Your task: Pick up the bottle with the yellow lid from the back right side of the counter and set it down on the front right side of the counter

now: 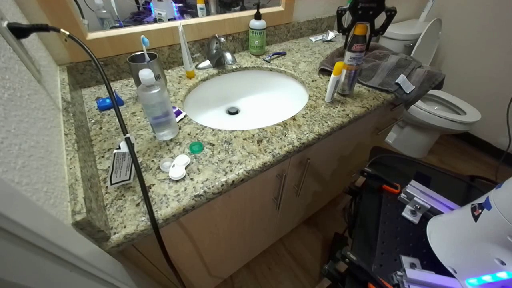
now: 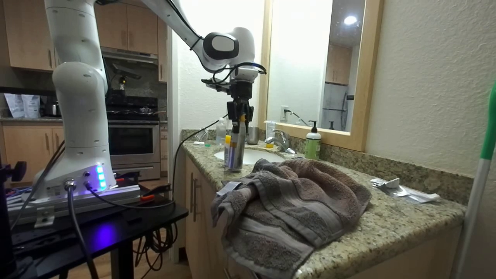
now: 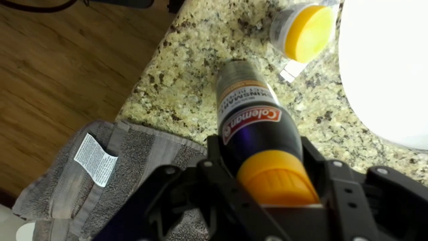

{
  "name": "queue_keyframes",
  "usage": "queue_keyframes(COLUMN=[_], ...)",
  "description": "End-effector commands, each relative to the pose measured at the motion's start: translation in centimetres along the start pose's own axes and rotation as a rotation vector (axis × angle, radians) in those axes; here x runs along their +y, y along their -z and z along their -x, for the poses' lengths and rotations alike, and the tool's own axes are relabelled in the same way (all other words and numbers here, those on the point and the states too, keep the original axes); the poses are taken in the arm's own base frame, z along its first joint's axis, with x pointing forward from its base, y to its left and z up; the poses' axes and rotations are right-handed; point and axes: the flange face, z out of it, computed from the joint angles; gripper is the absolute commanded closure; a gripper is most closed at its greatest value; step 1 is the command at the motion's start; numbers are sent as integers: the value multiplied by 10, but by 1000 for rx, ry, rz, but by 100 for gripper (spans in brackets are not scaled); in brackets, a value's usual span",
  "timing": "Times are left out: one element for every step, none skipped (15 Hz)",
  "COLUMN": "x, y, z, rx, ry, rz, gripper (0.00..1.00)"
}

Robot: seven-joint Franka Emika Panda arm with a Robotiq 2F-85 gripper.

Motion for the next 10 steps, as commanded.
queue_keyframes(x=[-1, -1, -1, -1, -1, 0, 0, 0, 1, 1], y=[-4, -5, -6, -5, -5, -4, -4, -3, -2, 1], z=[-4, -5, -4, -5, -6, -6, -6, -7, -7, -7], rx=[-34, -34, -36, -32, -27, -20, -16, -6, 6, 15], ry=[16, 15, 15, 16, 19, 19, 17, 10, 2, -6], rz=[-17, -19, -20, -26, -26, -27, -30, -34, -41, -53], gripper=[69, 69, 69, 69, 69, 69, 69, 69, 69, 69])
